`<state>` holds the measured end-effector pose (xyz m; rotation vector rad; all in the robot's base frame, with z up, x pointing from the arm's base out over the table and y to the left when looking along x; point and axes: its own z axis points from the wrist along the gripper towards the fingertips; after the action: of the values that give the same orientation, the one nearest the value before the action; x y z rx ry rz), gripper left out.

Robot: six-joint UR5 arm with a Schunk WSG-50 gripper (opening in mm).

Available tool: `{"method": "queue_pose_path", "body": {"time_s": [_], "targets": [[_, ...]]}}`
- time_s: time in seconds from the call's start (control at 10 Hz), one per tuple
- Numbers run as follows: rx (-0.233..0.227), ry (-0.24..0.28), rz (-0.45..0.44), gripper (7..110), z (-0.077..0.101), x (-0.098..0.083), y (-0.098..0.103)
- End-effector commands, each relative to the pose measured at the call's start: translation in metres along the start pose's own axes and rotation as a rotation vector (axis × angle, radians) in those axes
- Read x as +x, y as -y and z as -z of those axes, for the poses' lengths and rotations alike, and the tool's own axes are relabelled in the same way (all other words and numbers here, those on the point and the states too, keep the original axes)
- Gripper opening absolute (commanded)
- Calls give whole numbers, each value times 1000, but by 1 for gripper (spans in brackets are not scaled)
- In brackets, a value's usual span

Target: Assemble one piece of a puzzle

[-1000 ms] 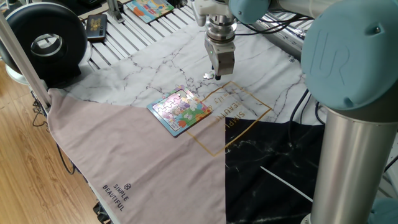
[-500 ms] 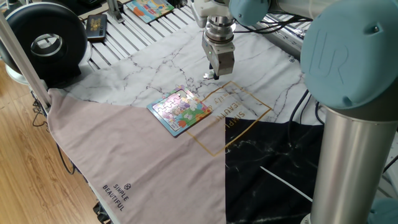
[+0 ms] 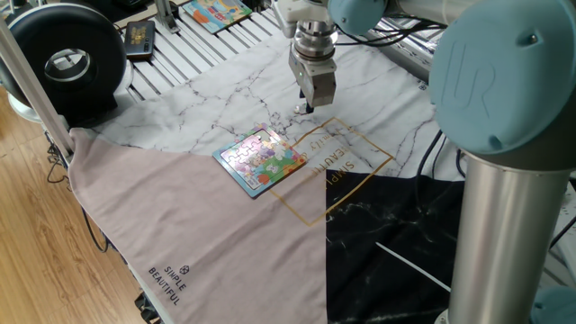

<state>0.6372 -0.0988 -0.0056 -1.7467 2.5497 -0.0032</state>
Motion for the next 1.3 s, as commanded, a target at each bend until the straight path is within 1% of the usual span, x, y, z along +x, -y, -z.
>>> {"method": "queue_pose_path", "body": {"time_s": [0.0, 0.3, 0.7, 0.9, 1.2], "targets": [[8, 25, -7, 44, -11, -6, 3], [-5, 24, -12, 44, -10, -7, -4], [2, 22, -11, 44, -9, -6, 1], [3, 28, -12, 44, -7, -6, 1], [-8, 52, -18, 44, -8, -12, -2]]}}
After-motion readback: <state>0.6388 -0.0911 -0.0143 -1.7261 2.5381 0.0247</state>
